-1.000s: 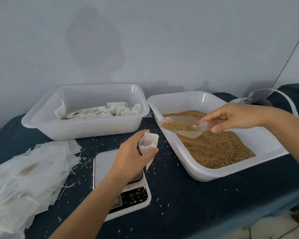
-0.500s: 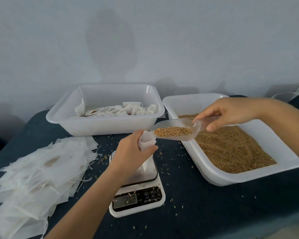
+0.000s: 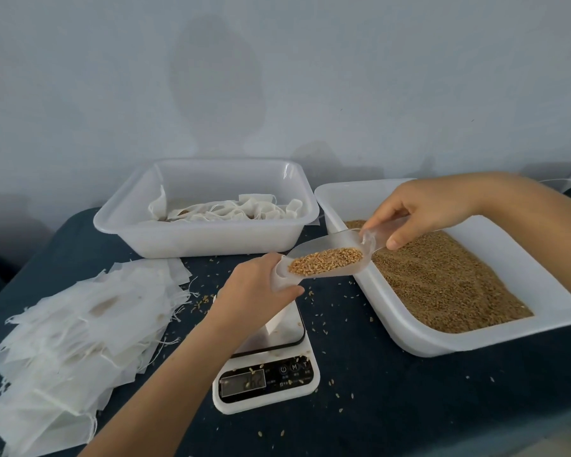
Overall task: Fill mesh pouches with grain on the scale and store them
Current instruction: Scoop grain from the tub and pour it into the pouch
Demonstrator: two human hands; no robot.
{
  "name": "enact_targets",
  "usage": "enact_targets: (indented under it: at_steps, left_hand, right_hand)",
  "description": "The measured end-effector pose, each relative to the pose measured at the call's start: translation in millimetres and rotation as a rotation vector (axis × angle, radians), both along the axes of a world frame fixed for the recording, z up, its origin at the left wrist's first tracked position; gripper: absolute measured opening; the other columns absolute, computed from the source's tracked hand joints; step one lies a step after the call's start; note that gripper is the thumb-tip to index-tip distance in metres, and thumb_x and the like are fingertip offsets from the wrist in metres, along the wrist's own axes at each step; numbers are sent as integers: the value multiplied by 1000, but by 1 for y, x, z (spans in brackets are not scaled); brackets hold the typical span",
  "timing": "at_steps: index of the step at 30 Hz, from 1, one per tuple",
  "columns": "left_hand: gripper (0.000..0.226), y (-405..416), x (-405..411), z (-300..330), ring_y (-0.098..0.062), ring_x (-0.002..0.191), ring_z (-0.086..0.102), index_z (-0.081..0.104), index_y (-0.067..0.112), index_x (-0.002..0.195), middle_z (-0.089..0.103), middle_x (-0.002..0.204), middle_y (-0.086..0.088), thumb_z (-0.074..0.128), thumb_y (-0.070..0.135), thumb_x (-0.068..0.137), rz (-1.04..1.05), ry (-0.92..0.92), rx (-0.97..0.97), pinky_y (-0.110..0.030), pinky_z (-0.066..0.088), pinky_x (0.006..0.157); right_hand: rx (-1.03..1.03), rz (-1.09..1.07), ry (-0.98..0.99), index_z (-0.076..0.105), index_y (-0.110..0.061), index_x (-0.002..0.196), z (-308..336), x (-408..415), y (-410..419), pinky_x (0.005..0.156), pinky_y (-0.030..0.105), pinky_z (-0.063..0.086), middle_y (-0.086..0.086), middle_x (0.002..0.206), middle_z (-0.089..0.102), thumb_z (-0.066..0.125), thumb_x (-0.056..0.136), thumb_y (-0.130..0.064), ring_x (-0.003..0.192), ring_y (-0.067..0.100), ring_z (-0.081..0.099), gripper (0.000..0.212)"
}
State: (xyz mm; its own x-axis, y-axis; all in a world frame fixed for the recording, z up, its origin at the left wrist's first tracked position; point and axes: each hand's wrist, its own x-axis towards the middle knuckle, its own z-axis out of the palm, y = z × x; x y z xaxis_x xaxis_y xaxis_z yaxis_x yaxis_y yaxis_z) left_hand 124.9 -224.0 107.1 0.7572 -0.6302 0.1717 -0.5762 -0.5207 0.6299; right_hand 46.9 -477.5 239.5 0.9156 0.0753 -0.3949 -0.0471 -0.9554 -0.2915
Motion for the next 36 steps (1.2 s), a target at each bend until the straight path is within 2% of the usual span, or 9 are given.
enact_targets:
  at_steps: [4, 7, 11, 15, 21, 25, 30, 32, 36]
  left_hand:
    - [30, 0, -1, 0, 2, 66, 50, 57, 27, 104, 55, 84, 21, 69, 40, 80, -10, -23, -7, -11, 32, 53]
    - [32, -2, -1, -1, -2, 71, 51, 59, 23, 104, 61, 93, 15, 69, 40, 79, -17, -56, -1, -14, 35, 58]
    - [30, -2, 1, -3, -5, 70, 50, 58, 22, 100, 63, 96, 10, 69, 41, 79, -15, -73, 29, -18, 36, 59]
    - [33, 3, 5, -3, -4, 74, 53, 60, 22, 103, 64, 100, 11, 69, 42, 79, -5, -85, 40, -17, 42, 63]
    - [30, 11, 10, -2, 1, 67, 51, 58, 26, 96, 60, 88, 19, 70, 45, 77, 23, -81, 22, -9, 36, 51]
    - [28, 13, 11, 0, 2, 61, 48, 51, 33, 91, 48, 74, 28, 72, 44, 76, 24, -72, -10, 1, 35, 55]
    - [31, 13, 11, 0, 2, 61, 49, 48, 34, 90, 47, 74, 28, 72, 46, 75, 20, -46, -40, 1, 35, 53]
    - [32, 12, 10, 0, 2, 61, 50, 48, 35, 92, 47, 75, 29, 72, 46, 75, 22, -27, -54, 1, 35, 52]
    - [36, 12, 10, -2, 3, 67, 52, 48, 36, 99, 48, 80, 30, 71, 50, 74, 18, -7, -66, -2, 37, 50]
  right_hand:
    - [-27, 11, 18, 61, -35, 122, 3, 2, 5, 92, 12, 40, -24, 115, 64, 70, 85, -23, 101, -12, 57, 40]
    - [-60, 26, 26, 62, -38, 119, 6, 5, 9, 83, 8, 40, -25, 110, 65, 69, 85, -23, 96, -12, 58, 38]
    - [-97, 30, 44, 62, -37, 120, 9, 11, 15, 89, 10, 42, -22, 110, 66, 70, 85, -23, 99, -7, 60, 38]
    - [-135, 47, 53, 62, -37, 121, 12, 21, 24, 84, 8, 38, -26, 110, 64, 70, 85, -25, 97, -11, 57, 39]
    - [-180, 62, 57, 61, -39, 121, 15, 33, 34, 81, 14, 38, -22, 109, 65, 70, 84, -29, 95, -9, 57, 39]
    - [-195, 66, 67, 61, -40, 121, 18, 36, 38, 78, 12, 37, -25, 105, 63, 70, 84, -31, 92, -11, 56, 39]
    - [-231, 75, 80, 62, -40, 119, 23, 39, 42, 70, 11, 35, -30, 91, 62, 70, 83, -32, 72, -20, 54, 38]
    - [-250, 78, 73, 63, -40, 119, 27, 39, 45, 73, 13, 37, -30, 92, 63, 70, 83, -32, 76, -16, 56, 38]
    - [-294, 84, 72, 61, -38, 121, 34, 38, 51, 92, 24, 45, -20, 105, 66, 70, 83, -32, 98, 5, 62, 40]
